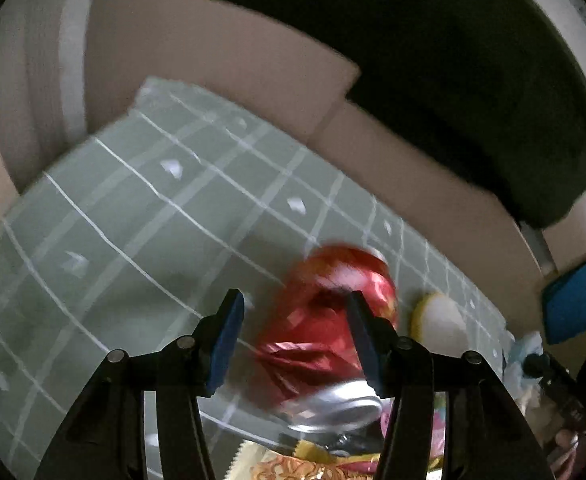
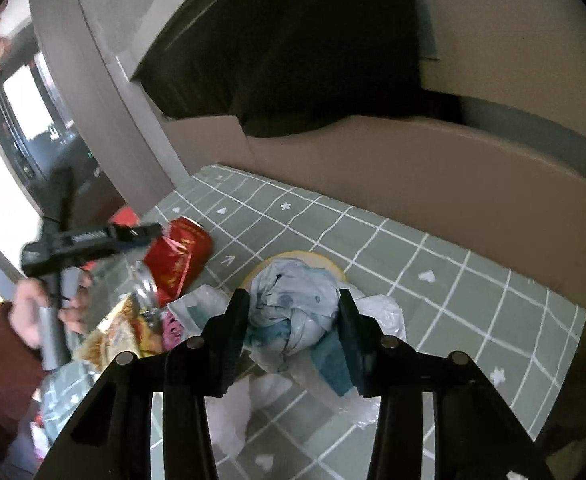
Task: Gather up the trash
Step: 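Grasp the red can with the left tool while the right tool grasps the crumpled blue-white plastic bag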
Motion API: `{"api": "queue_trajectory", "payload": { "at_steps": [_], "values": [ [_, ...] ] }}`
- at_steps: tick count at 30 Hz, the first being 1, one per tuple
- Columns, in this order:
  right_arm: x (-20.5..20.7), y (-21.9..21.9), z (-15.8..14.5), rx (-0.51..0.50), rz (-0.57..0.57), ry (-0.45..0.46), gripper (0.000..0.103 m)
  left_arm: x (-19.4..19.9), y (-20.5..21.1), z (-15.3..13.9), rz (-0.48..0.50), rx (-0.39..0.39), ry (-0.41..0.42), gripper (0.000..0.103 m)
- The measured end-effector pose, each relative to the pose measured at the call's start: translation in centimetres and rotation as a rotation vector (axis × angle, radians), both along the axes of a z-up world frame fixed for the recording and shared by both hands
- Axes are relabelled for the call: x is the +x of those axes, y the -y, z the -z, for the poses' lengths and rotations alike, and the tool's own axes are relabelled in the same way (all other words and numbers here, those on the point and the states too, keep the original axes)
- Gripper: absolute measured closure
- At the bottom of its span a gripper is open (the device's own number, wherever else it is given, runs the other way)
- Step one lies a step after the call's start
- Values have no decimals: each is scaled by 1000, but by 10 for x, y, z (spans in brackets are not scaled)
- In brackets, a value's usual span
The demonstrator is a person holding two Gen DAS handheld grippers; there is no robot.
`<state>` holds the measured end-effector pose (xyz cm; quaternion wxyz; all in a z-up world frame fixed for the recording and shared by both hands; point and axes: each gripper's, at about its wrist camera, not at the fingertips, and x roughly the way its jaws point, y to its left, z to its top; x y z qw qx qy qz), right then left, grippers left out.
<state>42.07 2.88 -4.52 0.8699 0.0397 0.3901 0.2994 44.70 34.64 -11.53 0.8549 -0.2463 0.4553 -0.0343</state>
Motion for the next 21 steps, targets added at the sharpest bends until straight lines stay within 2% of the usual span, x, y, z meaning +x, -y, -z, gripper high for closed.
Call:
{"api": "queue_trajectory", "payload": {
  "at_steps": [4,6,7,8,10,13,17,21],
  "values": [
    [-16,8,-3,-11,10,23,62,-2,19,6,12,-29,-10,49],
    [-26,11,-3,-31,13,32,62,-5,27,4,1,-30,-7,59],
    [-29,13,-3,-32,15,27,62,-7,31,2,7,-29,-5,69],
    [-32,15,-2,-31,16,22,62,-9,36,1,11,-29,-7,75],
    [-42,19,-3,-30,19,21,62,-19,45,-1,10,-25,-22,78],
    [-57,20,-4,-44,23,46,62,-36,61,-4,25,-18,-36,80],
    [-75,19,-3,-36,3,49,62,-60,87,-11,100,-9,-13,80],
    [-88,22,8,-71,8,52,62,-84,103,-11,140,-69,-6,79]
  ]
}}
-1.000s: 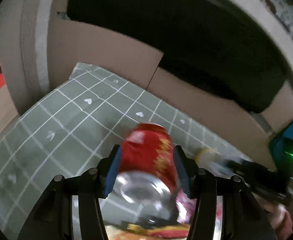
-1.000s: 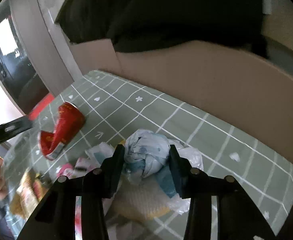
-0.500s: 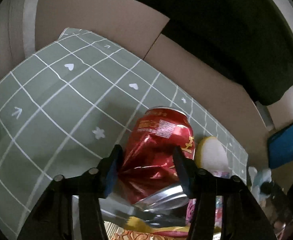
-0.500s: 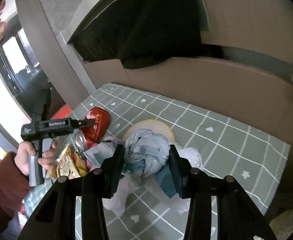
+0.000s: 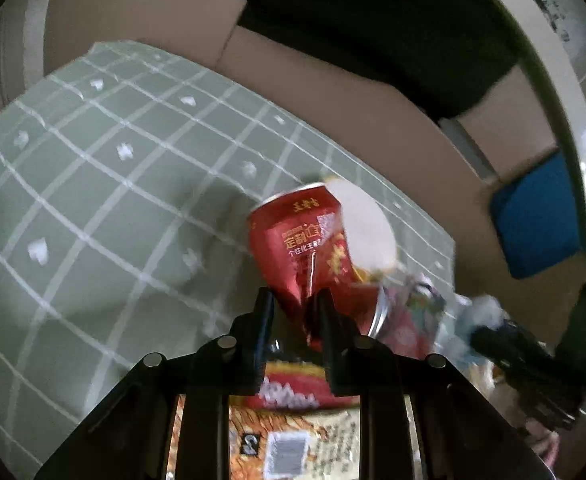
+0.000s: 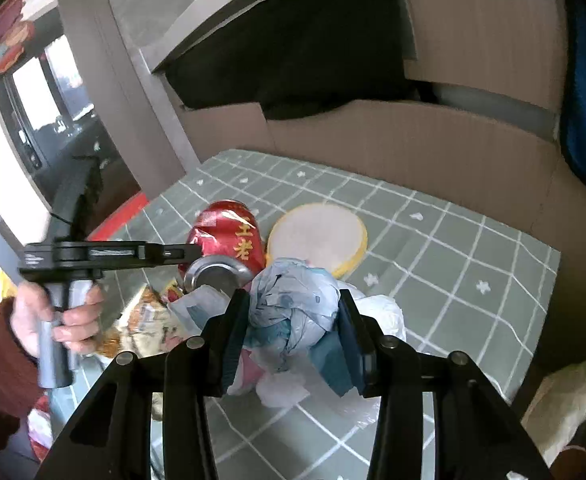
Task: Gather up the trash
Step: 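Grasp the red can with the left tool while the right tool grasps the crumpled blue-white plastic bag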
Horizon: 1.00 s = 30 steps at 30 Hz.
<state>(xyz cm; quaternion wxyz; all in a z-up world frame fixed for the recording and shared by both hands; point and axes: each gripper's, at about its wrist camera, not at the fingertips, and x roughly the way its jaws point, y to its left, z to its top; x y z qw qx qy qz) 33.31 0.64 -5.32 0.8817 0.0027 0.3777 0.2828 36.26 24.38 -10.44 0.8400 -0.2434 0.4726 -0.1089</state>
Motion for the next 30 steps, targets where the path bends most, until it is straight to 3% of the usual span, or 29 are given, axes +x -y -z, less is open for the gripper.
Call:
{"api": "queue_trajectory", "payload": {
  "at_steps": [3,4,7,13,20,26,30],
  "values": [
    [6,8,14,15,26,-37,62,-7,5,2,17,-7,15,66],
    [11,10,19,29,34,-50,62,-6,5,3,3,-7,12,57],
    [26,7,35,49,43,-99,62,4,-1,10,-55,-60,-13,53],
    [23,4,42,53,36,-98,58,27,-2,24,-120,-111,-38,53],
    [13,9,49,61,17,-90,52,24,13,21,-119,-80,-29,61],
    [18,12,58,64,11,-136,39,-3,17,-9,-142,-10,87,65],
    [14,16,56,82,20,-127,40,-27,24,-37,-161,94,198,66]
  ]
}}
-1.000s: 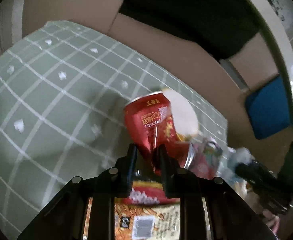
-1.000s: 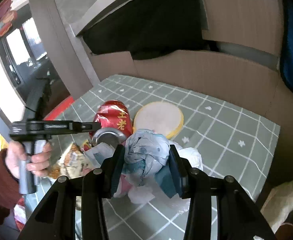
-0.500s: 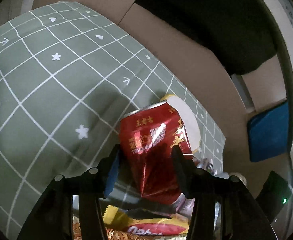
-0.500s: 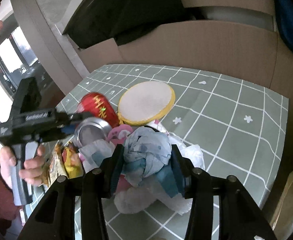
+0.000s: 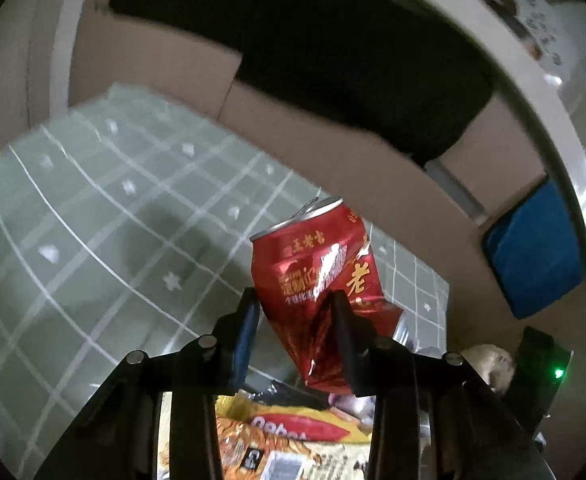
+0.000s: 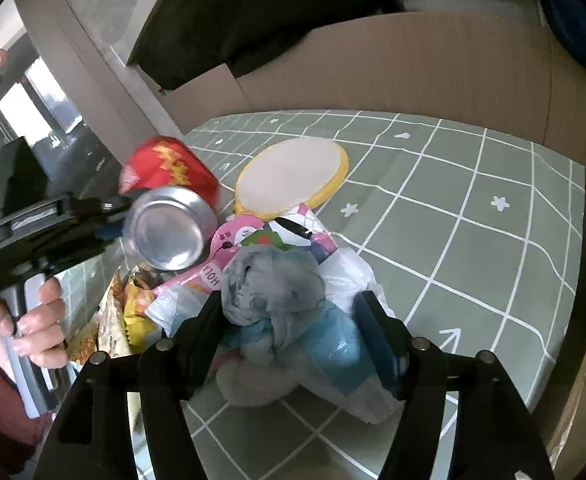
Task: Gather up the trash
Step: 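Lift the red can and plastic bag up off the table with both tools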
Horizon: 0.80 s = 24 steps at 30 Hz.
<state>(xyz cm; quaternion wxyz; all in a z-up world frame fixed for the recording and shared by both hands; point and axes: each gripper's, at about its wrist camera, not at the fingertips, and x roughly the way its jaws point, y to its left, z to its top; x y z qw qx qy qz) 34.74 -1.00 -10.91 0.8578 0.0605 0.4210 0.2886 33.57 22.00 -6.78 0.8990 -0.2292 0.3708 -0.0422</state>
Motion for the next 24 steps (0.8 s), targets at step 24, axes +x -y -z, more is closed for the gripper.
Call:
{"api": "queue_trajectory", "payload": {
  "at_steps": [24],
  "values": [
    [-88,27,-117,-85,46,348,63,-103,52,-102,-86,265,337,67]
  ]
}}
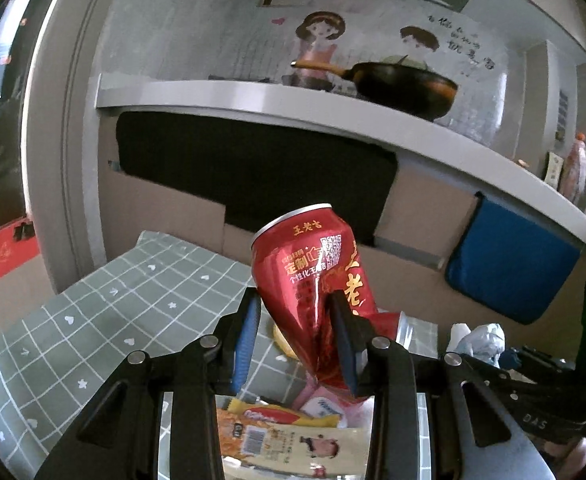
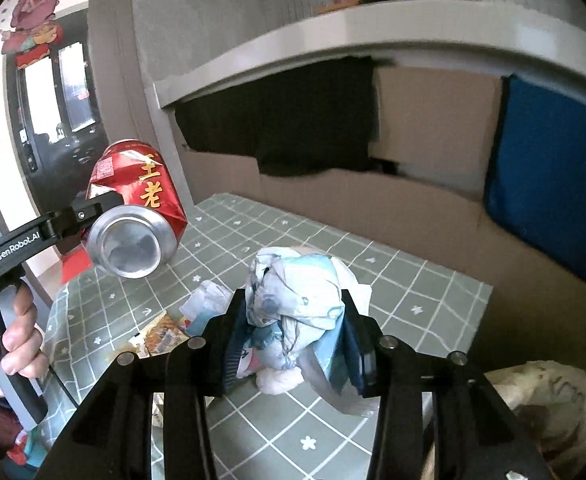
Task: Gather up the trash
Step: 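Lift the red can and plastic bag up off the table with both tools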
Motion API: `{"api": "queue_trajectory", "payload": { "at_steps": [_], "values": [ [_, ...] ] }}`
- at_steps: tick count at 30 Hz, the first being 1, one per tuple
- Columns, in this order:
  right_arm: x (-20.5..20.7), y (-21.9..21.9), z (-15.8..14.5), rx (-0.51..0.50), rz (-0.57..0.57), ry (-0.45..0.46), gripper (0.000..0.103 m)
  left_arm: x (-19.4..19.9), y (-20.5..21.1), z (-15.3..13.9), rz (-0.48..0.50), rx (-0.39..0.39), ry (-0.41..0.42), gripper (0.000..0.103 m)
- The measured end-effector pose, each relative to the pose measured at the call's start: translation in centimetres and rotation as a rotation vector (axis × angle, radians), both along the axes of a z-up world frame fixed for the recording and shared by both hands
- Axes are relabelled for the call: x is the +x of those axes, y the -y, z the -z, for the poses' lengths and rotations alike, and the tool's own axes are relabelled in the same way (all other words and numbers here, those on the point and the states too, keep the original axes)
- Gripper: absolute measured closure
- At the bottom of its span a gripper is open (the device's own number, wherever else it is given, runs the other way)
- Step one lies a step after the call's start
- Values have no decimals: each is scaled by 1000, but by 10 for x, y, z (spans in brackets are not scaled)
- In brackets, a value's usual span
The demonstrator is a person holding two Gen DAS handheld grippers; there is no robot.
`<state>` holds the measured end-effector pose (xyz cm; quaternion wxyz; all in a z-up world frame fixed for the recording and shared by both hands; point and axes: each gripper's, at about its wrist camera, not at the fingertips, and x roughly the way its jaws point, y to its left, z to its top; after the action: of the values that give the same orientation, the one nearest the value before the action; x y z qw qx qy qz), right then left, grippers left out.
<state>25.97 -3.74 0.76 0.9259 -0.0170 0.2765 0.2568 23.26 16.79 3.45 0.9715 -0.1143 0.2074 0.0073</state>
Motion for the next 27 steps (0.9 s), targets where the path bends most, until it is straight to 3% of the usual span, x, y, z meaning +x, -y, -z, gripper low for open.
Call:
{"api": "queue_trajectory", "payload": {
  "at_steps": [5,8,12,14,21,23,27],
  "values": [
    [-1,7,7,33,-19,-44,63,-6,0,13,45,-64,-56,67],
    [3,-1,26,56,-49,-108,63,-13,-7,44,68,-109,-151,67],
    [2,-17,57,13,-90,-182,63,-22,-27,99,79,-184,-311,67],
    [0,-24,76,0,-112,-231,63,-25,-34,116,87,-227,-353,67],
    [-5,-52,104,-50,-172,-278,63,-25,-43,134,95,-317,-379,62],
    [-3,-54,105,-41,-188,-290,63,-19,-46,143,116,-363,-417,55],
    [-6,-58,107,-57,-192,-285,63,-15,-53,153,131,-472,-440,53]
  ]
}}
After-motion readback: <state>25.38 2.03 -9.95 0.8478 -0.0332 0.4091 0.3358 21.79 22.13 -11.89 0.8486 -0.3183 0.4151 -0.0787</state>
